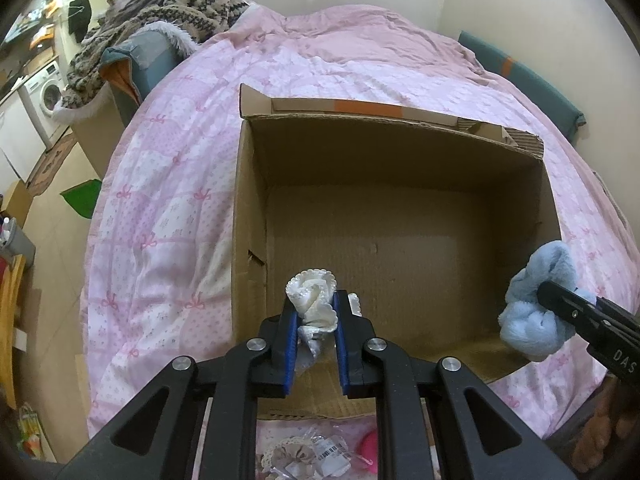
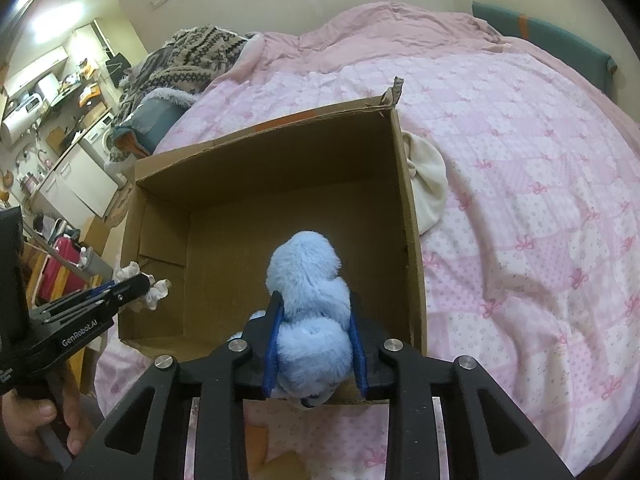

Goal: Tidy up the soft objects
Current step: 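Carry both items into the box and open both tools to release, then move left tool back and grasp the beige lace scrunchies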

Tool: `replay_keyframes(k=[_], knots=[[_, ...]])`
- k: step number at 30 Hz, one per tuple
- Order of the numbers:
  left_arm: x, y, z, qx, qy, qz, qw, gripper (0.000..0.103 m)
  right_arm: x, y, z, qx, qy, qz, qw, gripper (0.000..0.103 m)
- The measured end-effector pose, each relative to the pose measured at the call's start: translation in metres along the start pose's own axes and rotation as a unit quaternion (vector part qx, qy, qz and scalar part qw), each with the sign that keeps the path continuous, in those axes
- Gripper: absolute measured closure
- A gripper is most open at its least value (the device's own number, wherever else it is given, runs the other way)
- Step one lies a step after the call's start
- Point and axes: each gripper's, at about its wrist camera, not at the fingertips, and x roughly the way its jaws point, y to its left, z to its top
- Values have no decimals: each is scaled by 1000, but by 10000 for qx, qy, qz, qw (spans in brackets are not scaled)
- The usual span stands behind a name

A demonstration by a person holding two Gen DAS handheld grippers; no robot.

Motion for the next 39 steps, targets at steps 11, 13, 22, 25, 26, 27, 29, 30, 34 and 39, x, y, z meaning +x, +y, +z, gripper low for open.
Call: replay_keyframes(k=[11, 13, 22, 25, 26, 27, 29, 30, 34, 39], knots=[[-3, -1, -1, -3, 3, -109, 9999, 83, -5, 2, 1, 118, -121, 129, 9998, 37], [-5, -3, 0, 17, -19, -142, 9999, 77, -14, 0, 3, 211, -398, 126, 9989, 35], [-21, -9, 2, 74, -353, -45, 9993, 29, -14, -7, 6, 497, -413, 216, 9977, 16], [-22, -8, 2, 74, -356, -4, 9993, 29, -12, -8, 6, 517, -372, 268, 9976, 6], [-22, -7, 3, 63, -353, -3, 9994, 29, -11, -7, 6, 499, -352, 251, 9978, 6], [-23, -6, 3, 45, -353, 2, 9994, 29, -11, -7, 5, 479, -331, 246, 9980, 6], [-23, -3, 3, -2, -349, 18, 9994, 29, -11, -6, 4, 477, -315, 272, 9980, 6], [-24, -1, 4, -23, -351, 20, 9994, 29, -12, -6, 4, 475, -313, 287, 9980, 6], [-29, 7, 3, -107, -369, 95, 9992, 29, -13, -6, 3, 482, -299, 272, 9980, 6], [-44, 16, 0, -187, -406, 127, 9989, 29, -19, -2, -2, 400, -290, 269, 9984, 6]])
